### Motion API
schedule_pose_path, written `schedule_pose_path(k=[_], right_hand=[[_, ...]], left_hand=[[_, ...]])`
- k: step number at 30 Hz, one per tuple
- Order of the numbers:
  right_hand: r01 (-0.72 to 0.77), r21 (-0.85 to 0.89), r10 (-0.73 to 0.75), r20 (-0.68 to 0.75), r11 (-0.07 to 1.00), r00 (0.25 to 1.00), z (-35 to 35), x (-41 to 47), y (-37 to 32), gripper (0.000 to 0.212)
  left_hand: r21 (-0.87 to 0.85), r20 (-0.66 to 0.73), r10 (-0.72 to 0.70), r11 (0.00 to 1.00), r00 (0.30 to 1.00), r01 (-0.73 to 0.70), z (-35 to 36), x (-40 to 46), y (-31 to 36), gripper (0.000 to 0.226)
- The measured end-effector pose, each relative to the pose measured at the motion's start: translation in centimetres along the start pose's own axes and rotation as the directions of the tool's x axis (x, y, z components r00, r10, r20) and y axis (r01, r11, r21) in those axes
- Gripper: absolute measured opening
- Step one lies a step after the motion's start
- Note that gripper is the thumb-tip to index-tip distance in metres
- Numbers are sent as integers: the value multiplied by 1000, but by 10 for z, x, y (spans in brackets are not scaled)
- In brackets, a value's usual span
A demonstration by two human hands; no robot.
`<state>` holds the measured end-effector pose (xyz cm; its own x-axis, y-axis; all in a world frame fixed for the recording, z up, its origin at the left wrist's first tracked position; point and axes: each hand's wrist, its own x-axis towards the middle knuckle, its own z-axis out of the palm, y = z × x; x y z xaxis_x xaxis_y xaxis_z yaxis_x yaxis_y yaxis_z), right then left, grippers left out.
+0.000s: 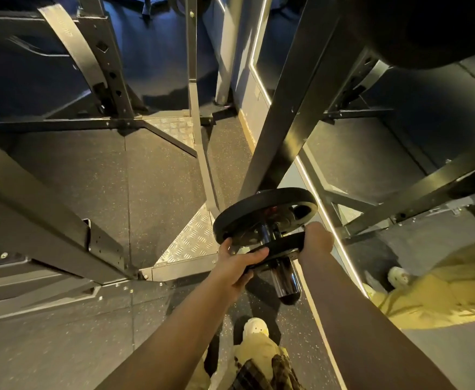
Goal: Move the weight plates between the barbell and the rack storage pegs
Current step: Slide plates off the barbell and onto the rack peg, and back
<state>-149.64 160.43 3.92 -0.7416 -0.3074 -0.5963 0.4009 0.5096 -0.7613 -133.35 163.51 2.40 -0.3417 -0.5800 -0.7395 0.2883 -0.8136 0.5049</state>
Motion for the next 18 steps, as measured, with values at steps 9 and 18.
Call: schedule_pose_path(k=[9,18], right_hand=[[-67,161,67,8,985,998,-1,-38,19,79],[5,201,20,-121,980,992,18,-40,14,73]], left_hand=[[803,-94,561,531,823,-271,-11,-7,-9,122],[854,506,433,-375,746,-361,-19,24,53,129]])
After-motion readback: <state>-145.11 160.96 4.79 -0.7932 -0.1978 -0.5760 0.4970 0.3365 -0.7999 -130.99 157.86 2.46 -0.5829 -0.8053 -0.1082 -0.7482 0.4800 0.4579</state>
